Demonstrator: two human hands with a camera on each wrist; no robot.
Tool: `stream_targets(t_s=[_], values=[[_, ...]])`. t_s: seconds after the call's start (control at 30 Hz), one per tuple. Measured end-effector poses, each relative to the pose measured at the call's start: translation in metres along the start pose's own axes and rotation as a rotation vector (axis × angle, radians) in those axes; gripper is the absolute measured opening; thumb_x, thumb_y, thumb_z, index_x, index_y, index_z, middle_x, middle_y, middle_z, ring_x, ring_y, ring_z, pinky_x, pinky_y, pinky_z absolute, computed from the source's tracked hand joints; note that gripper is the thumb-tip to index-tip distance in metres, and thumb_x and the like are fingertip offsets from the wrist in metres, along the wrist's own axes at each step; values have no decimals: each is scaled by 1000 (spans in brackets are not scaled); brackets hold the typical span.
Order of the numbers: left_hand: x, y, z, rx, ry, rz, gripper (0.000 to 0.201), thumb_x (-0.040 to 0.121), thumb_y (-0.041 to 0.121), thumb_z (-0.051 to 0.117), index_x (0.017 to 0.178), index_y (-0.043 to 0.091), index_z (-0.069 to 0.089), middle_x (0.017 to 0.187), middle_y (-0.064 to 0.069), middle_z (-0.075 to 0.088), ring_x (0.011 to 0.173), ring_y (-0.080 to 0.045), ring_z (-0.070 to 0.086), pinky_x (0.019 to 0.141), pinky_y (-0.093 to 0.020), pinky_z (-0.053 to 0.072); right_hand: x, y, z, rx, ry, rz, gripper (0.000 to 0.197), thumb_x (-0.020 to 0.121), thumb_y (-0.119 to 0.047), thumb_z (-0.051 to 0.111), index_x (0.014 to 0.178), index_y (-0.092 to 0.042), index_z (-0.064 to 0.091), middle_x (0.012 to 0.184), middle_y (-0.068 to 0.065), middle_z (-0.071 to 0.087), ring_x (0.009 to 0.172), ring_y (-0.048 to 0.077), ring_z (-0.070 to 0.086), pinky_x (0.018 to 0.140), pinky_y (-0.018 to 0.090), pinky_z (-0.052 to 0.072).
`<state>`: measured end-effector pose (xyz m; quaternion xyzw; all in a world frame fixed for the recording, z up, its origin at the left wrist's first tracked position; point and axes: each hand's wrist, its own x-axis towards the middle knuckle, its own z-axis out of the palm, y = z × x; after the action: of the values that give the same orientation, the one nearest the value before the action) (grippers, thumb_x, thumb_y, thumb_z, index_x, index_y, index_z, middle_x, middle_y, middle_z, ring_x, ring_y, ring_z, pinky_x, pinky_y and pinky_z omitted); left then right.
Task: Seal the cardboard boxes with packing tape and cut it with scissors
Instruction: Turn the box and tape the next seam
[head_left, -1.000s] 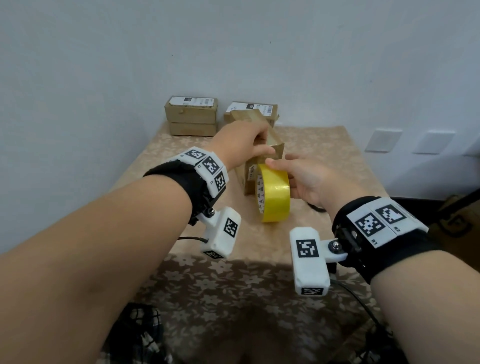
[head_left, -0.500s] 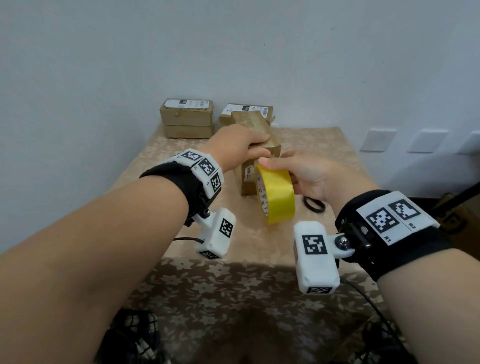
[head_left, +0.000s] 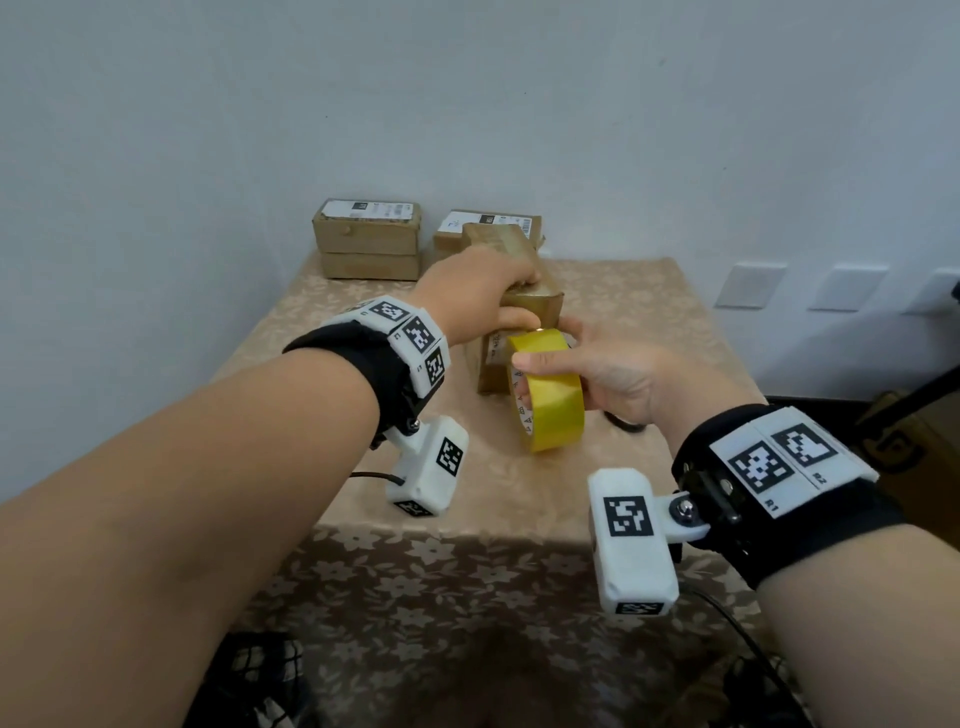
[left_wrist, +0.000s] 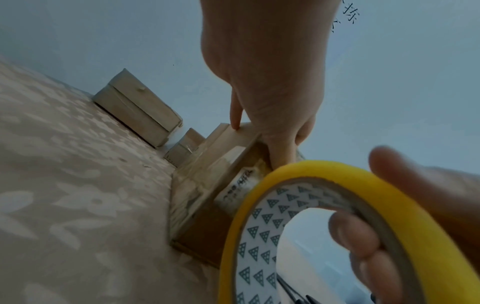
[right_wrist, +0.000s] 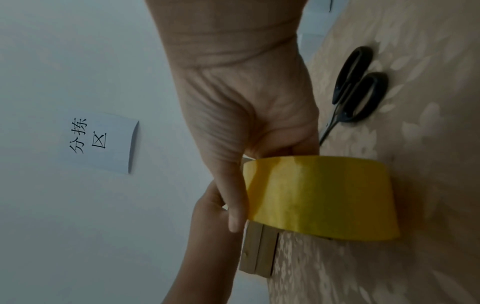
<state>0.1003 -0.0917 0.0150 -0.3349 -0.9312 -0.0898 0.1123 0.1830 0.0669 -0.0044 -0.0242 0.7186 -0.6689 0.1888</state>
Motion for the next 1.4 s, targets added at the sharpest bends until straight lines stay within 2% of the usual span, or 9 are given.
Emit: stream_targets(t_s=[0.17,0.27,0.4,0.6,0.7,0.8,1.07,1.2,1.4], values=[[-4,-3,-1,-85,15,8,42,94,42,51,131,22,56,135,3,56,130,-16,46,104,-35,36,1,-3,-1,27,37,23,47,78,-38,71,120,-23,57,98,1,70,85,19,69,70,33,56],[-9,-13,1,-226,4,24,40,96,35,51,132,20,54,139,3,51,136,-11,36,113,-30,26,5,-8,-3,-151,340,-86,30,90,-47,59,108,-24,60,80,-7,58,75,12,56,71,28,48],[-15,-14,-2,-405,-50,53,38,97,24,50,133,14,52,144,0,44,136,-3,29,115,-23,20,14,-7,-5,-531,478,-399,52,91,-25,64,139,-24,45,132,-1,47,127,15,42,105,26,32],[-41,4,-15,-624,110,-226,38,95,33,53,127,13,54,132,-5,48,118,-9,48,102,-24,40,36,-4,3,-867,426,-438,50,95,-24,57,143,-22,44,154,1,30,142,17,26,114,32,21],[-58,15,-17,-736,-50,-477,74,82,51,64,139,19,29,125,-1,47,107,-12,55,84,-30,53,38,-3,7,-968,515,-477,41,93,-26,57,134,-19,53,143,0,44,130,20,43,104,34,35],[-65,24,-17,-916,-195,-542,89,81,32,72,144,26,10,119,-2,56,93,-14,64,65,-29,58,39,-6,14,-1068,602,-522,35,91,-30,60,124,-18,59,124,1,53,112,24,52,95,42,43],[-72,-2,-24,-281,-31,-369,66,82,33,68,137,13,37,130,-5,52,112,-20,52,82,-27,41,47,-17,27,-1179,711,-600,33,80,-41,65,95,-13,55,103,5,54,102,26,49,89,36,38],[-79,-14,-9,-249,36,-335,48,83,46,64,123,21,52,115,0,62,102,-18,55,77,-30,42,61,-14,34,-1210,500,-523,56,90,-34,49,143,-20,37,141,9,47,133,25,38,114,40,22],[-82,-19,3,-271,93,-271,35,88,39,58,120,25,58,111,3,64,102,-17,57,83,-33,45,74,-13,35,-1351,522,-435,54,97,-48,41,147,-28,35,155,5,31,144,21,22,117,42,8]])
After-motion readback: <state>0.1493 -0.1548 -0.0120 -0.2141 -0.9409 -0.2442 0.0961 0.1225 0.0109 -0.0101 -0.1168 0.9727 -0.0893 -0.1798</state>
